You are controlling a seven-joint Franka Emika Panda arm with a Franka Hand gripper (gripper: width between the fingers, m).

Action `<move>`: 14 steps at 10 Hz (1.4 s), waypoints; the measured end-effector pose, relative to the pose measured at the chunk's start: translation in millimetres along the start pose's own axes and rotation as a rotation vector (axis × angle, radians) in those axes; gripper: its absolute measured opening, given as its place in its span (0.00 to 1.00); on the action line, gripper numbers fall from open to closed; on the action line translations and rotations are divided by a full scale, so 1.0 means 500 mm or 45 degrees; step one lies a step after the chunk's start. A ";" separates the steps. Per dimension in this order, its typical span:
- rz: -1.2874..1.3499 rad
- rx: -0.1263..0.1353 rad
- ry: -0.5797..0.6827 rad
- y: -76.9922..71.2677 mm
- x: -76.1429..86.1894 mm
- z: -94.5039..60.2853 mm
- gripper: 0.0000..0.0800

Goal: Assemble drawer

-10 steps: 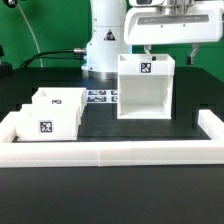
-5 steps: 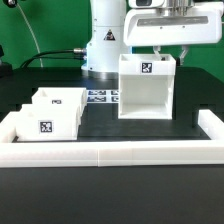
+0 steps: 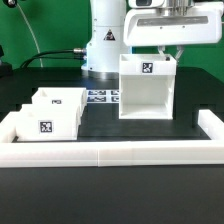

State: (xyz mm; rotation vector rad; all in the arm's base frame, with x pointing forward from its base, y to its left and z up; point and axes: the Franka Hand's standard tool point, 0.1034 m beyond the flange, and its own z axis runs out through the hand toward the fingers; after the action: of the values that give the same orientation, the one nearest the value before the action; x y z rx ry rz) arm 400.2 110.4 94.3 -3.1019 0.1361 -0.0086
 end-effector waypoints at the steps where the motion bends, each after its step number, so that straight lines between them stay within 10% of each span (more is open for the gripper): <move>1: 0.000 0.000 0.000 0.000 0.000 0.000 0.05; 3: -0.021 0.002 0.001 0.002 0.004 0.000 0.05; 14: -0.148 0.072 0.169 -0.005 0.311 -0.005 0.05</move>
Offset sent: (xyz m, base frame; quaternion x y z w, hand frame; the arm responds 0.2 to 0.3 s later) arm 0.0406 -0.0134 -0.0016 0.0267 0.0107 -0.0542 0.9981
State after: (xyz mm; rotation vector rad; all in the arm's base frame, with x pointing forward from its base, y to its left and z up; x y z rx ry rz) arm 555.4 99.3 97.6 -3.0471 -0.0404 -0.2183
